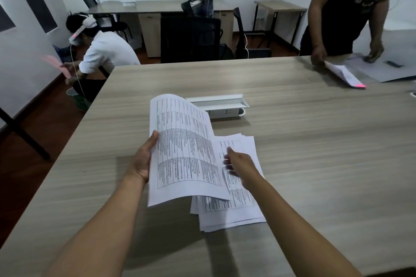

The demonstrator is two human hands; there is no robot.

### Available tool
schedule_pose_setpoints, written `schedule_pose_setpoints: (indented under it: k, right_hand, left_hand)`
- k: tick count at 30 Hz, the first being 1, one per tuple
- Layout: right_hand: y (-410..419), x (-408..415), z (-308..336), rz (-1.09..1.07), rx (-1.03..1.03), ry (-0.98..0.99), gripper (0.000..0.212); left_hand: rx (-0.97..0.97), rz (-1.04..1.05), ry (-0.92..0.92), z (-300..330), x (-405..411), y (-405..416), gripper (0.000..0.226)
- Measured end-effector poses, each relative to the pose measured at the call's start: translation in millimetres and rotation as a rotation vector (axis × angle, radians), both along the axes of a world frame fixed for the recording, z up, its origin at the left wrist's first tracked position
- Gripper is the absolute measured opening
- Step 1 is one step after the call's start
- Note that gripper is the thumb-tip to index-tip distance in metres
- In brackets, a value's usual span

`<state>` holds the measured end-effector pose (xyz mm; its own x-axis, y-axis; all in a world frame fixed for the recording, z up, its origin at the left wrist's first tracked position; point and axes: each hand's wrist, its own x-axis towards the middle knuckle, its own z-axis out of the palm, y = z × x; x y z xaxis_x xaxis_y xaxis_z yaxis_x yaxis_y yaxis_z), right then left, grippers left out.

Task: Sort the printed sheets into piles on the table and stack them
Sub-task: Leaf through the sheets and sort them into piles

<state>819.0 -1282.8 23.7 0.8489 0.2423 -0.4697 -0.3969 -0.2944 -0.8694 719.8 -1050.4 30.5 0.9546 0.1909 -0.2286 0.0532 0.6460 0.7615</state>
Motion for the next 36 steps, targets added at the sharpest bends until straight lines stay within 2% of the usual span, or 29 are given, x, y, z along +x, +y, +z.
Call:
schedule_pose_setpoints:
  k: [1,3,7,11,14,20,24,28,29,30,31,33,34,36]
  right_hand:
    - [6,-2,5,0.047,0.079,0.116,0.043]
    - [13,-4,8,0.073,0.138,0.165,0.051]
    - [11,0,5,-0.033,0.213,0.094,0.019]
    - [8,10,-1,-0.005,0.189,0.059,0.015]
    - [0,15,-11,-0.007,0.012,-0.025,0.025]
    - [-36,23,-41,-0.084,-0.349,-0.134,0.015]
    - [-49,28,-52,-0.092,-0.477,-0.158,0.023]
    - [-35,18,-36,-0.035,-0.766,-0.286,0.047]
    - [-28,15,-29,-0.043,-0.724,-0.335,0.048]
    - [-20,15,-21,-0.039,-0.581,-0.328,0.047]
    - [-12,15,-13,-0.009,-0.358,-0.232,0.048]
    - [1,13,5,0.117,0.071,0.107,0.046]
    - [4,10,11,0.164,0.196,0.223,0.04]
    - [9,10,15,0.133,0.333,0.281,0.026]
  left_hand:
    - [0.0,-0.007,0.001,-1,1,-1,0.048]
    - [-0.005,-0.017,-0.002,-1,2,-1,0.049]
    - [-0.012,-0.028,0.001,-3,2,3,0.053]
    - [0.021,-0.017,0.019,-4,1,7,0.048]
    - [0.032,0.019,0.02,-5,1,9,0.045]
    - [0.023,0.029,0.023,-6,-9,21,0.051]
    - [0.032,0.031,0.02,-3,-11,24,0.052]
    - [0.017,0.019,0.022,-1,-7,18,0.05]
    - [0.016,0.014,0.022,-1,-6,16,0.05]
    - [0.015,0.006,0.022,-1,-4,14,0.05]
    - [0.016,-0.004,0.023,0,-3,12,0.049]
    - [0.011,-0.019,0.025,0,-1,8,0.05]
    - [0.006,-0.021,0.023,-1,0,7,0.05]
    - [-0.017,-0.017,0.011,0,1,6,0.051]
